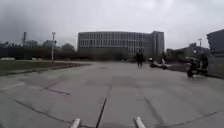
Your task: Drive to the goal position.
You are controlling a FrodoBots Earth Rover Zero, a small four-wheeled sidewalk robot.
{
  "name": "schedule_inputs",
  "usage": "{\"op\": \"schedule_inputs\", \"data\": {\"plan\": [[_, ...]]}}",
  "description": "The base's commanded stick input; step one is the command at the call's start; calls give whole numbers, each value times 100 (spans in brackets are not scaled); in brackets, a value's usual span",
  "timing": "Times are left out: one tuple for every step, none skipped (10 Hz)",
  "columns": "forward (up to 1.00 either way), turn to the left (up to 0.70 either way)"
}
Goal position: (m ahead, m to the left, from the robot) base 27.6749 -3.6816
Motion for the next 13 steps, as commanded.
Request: {"op": "schedule_inputs", "data": {"plan": [[100, 5], [100, 5], [100, 5], [100, 5], [100, 5], [100, 5], [100, 5], [100, 5], [100, 5], [100, 5], [100, 5], [100, 5], [100, 5]]}}
